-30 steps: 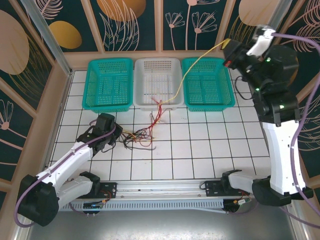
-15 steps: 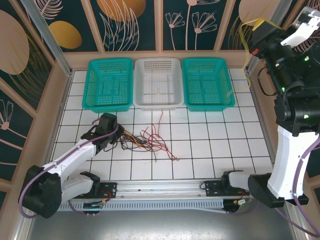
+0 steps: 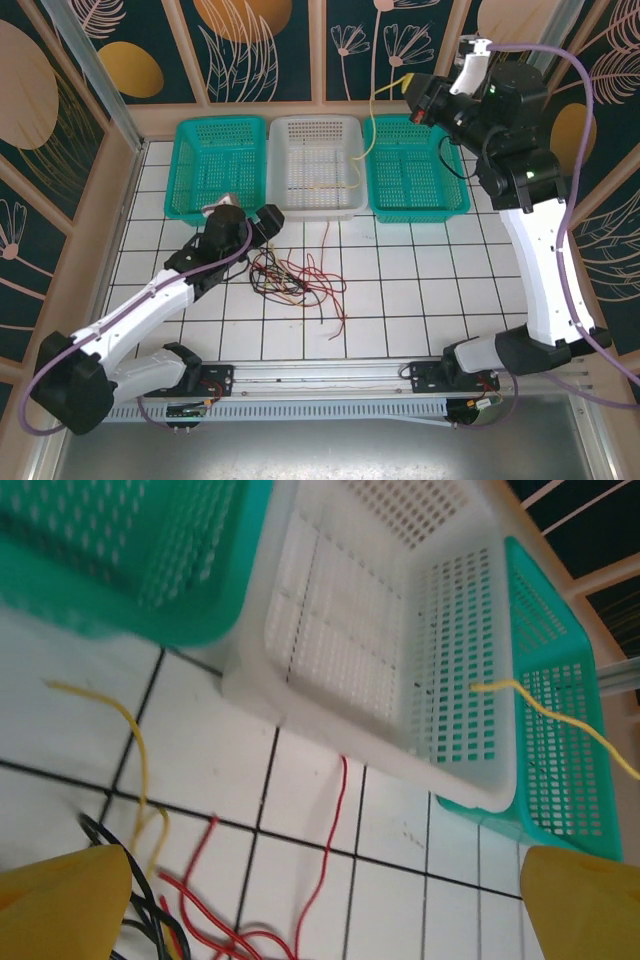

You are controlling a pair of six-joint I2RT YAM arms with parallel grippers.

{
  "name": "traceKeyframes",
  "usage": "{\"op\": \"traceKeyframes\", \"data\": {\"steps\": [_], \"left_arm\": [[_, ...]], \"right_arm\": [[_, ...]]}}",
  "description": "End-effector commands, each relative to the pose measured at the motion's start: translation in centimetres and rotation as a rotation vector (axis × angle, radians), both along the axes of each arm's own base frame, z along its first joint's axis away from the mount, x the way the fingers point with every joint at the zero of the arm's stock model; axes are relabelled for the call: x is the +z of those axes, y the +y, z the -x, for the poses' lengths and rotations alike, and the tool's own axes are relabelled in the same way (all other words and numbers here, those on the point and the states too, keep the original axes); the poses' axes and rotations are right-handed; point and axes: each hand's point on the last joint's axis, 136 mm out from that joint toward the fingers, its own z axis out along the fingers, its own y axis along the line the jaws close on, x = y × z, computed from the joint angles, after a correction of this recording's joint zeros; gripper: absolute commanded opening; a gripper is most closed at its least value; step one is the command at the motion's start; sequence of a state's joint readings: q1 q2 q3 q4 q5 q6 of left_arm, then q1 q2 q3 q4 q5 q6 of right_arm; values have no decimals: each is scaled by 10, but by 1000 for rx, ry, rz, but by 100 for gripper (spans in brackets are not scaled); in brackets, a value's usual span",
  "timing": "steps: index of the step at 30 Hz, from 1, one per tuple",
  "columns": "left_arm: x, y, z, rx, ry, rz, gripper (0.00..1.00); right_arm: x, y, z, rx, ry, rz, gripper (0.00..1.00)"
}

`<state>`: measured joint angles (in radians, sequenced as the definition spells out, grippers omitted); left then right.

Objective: Untangle the cables

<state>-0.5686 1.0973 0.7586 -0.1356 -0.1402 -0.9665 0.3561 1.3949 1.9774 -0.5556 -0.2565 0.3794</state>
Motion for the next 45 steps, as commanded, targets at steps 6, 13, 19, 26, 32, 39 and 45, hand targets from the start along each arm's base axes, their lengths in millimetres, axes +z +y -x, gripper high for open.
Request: {"op": "traceKeyframes", "data": {"steps": [6,13,19,26,32,39,45], "left_arm": [[69,14,5,-182,-246,-350,97],[220,-42,18,-433,-687,-133,96],[225,-61,-28,-396,-676,-161,90],[206,-70,-32,-426,-785,-189,99],[194,-75,-30,-454,-891,-228,99],[177,-79,-51,-437,-884,-321,86],[164,-81,-61,-438,-853,-370,64]], "right_arm": [[20,42,6,137,-73,22,0],[23,72,6,230,-81,1,0],[27,96,1,329,-86,-76,0],[32,121,-3,411,-93,-108,0],[35,130,5,462,-97,-127,0],[45,139,25,532,-119,-143,0],[49,139,31,551,-128,-156,0]]}}
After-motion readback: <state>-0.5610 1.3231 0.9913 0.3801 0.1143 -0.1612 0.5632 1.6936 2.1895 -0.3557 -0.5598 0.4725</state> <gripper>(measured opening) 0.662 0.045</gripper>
